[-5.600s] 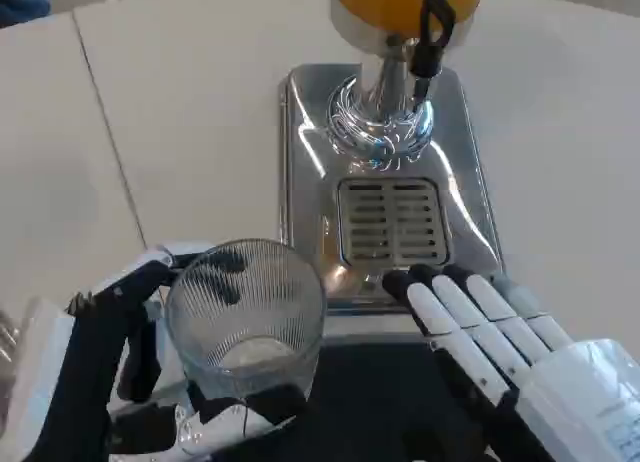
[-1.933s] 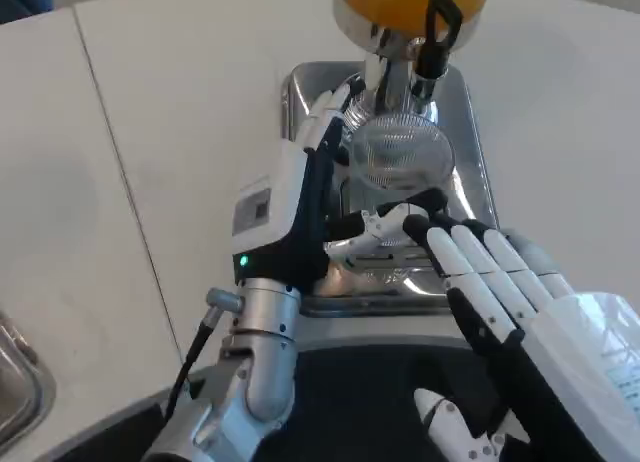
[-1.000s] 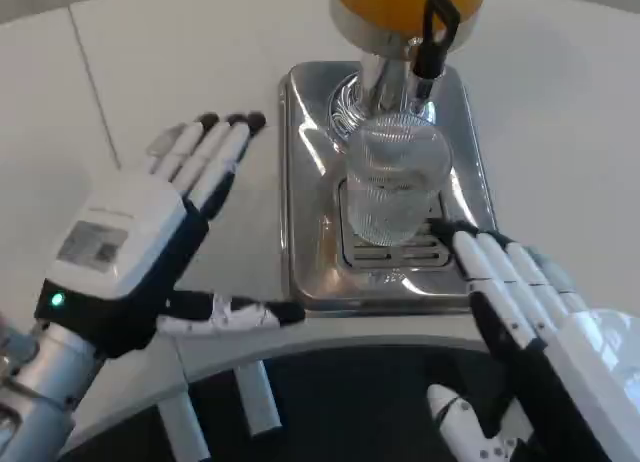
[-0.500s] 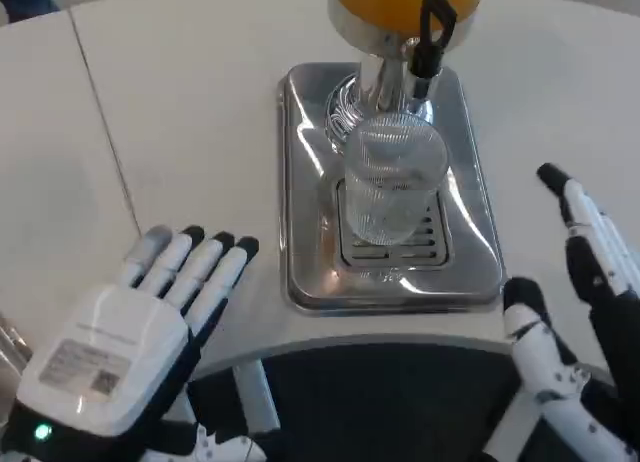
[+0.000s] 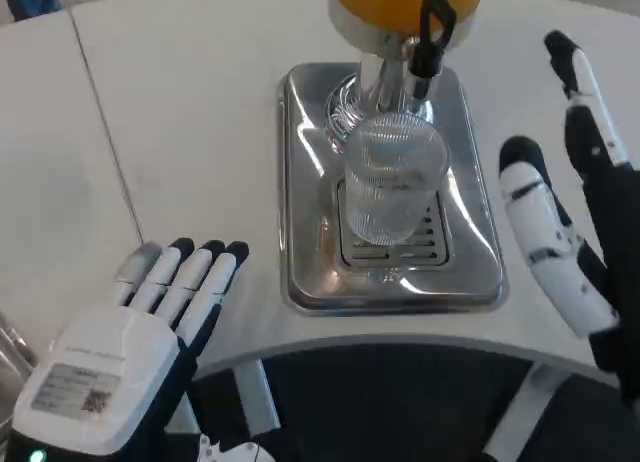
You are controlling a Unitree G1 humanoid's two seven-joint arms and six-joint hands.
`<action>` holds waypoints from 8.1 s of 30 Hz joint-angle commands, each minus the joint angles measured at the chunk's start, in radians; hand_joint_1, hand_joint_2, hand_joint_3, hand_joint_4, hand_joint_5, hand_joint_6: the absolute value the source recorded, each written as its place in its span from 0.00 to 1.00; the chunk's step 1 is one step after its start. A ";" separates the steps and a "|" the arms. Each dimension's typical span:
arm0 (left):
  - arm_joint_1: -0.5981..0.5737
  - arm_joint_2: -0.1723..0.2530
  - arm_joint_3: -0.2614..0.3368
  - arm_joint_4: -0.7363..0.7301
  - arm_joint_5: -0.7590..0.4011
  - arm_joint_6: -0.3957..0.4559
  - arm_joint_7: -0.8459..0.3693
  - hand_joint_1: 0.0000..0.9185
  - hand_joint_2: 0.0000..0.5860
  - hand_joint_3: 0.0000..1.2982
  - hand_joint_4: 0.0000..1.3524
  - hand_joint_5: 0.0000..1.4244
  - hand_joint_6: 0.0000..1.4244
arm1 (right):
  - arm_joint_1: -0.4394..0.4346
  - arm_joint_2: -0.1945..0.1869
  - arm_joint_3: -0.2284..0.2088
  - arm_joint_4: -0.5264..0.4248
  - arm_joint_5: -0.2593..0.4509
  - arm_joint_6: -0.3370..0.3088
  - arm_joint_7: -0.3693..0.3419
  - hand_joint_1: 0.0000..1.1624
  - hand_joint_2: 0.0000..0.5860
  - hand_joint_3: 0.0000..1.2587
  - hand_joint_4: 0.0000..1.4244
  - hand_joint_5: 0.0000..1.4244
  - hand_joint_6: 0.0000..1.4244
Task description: Grasp the cup under the faucet to collect the drink, then remove the cup.
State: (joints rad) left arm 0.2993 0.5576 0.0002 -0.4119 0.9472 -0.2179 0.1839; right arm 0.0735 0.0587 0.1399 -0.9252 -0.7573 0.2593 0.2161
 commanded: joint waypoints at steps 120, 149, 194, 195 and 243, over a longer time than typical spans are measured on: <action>-0.284 -0.151 -0.108 0.185 0.054 0.105 0.008 0.00 0.07 0.00 0.00 0.00 0.00 | -0.620 -0.370 0.152 0.331 -0.087 0.212 0.307 0.00 0.97 0.05 0.01 0.00 0.01; -0.376 -0.162 -0.176 0.270 0.018 0.134 0.022 0.00 0.08 0.00 0.00 0.00 0.01 | -0.409 -0.213 0.043 0.239 -0.128 0.254 0.087 0.00 1.00 0.01 0.00 0.00 0.00; -0.572 -0.253 -0.238 0.469 -0.119 0.109 0.105 0.10 0.05 0.00 0.00 0.01 0.05 | 0.504 -0.393 -0.198 -0.079 0.063 -0.473 0.002 0.25 0.85 0.00 0.00 0.00 0.00; -0.574 -0.254 -0.240 0.472 -0.120 0.108 0.107 0.10 0.05 0.00 0.00 0.02 0.05 | 0.518 -0.395 -0.207 -0.079 0.054 -0.496 -0.003 0.25 0.84 0.00 0.00 0.00 0.00; -0.830 -0.386 -0.324 0.873 -0.211 -0.009 0.335 0.22 0.06 0.00 0.00 0.20 0.19 | 0.500 -0.337 -0.167 -0.002 -0.058 -0.549 0.051 0.26 0.80 0.00 0.00 0.00 0.00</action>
State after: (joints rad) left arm -0.5153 0.1771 -0.3245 0.4368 0.7492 -0.2135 0.5016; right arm 0.5660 -0.2800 -0.0209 -0.9121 -0.8312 -0.3006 0.2541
